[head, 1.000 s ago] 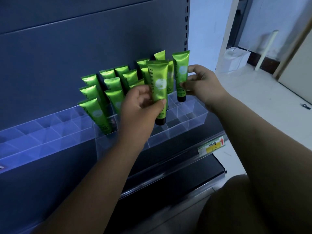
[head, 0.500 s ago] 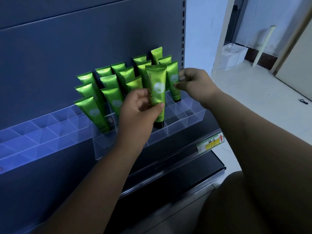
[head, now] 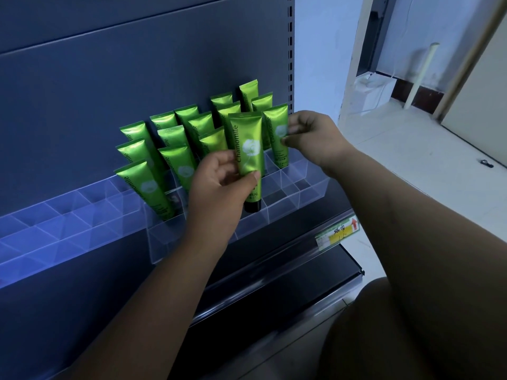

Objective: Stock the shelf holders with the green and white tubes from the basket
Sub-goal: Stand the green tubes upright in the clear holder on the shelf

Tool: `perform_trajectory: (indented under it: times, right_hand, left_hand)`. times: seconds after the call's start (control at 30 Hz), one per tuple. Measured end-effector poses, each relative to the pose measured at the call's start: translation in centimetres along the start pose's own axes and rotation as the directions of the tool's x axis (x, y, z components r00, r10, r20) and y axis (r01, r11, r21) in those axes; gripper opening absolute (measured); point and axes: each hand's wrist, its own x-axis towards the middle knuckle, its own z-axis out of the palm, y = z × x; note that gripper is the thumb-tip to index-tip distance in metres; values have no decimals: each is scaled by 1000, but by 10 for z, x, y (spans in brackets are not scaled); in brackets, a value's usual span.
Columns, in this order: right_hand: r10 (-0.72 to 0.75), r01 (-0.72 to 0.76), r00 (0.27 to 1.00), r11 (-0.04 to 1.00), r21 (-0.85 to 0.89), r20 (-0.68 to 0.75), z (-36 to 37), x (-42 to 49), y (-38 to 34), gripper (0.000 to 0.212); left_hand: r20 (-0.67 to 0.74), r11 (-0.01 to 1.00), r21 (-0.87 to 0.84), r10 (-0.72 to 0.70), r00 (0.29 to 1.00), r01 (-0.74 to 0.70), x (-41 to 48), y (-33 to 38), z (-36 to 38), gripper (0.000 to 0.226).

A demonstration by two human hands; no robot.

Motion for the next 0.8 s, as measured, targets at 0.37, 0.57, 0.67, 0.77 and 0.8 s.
perform_trajectory:
  times: [0.37, 0.57, 0.67, 0.77, 0.8]
  right_hand:
    - [-36, 39, 999, 984, -175, 17, -4, -5, -1, 36]
    - [-21, 14, 999, 982, -188, -37, -1, -8, 4, 33]
    - [-22, 3, 996, 978, -207, -90, -1, -19, -1, 40]
    - [-91, 33, 985, 933, -359, -146, -10, -32, -7, 38]
    - [-142, 61, 977, 897, -438, -156, -13, -37, -9, 38]
  left_hand:
    - [-5, 1000, -3, 4, 1000, -4, 0, -1, -1, 38]
    - [-7, 1000, 5, 21, 1000, -21, 0, -3, -1, 38]
    - [-22, 1000, -2, 31, 999, -31, -1, -1, 1, 31]
    - [-22, 999, 2, 52, 998, -52, -2, 1, 5, 27]
    - [-16, 998, 2, 62, 998, -62, -3, 3, 7, 27]
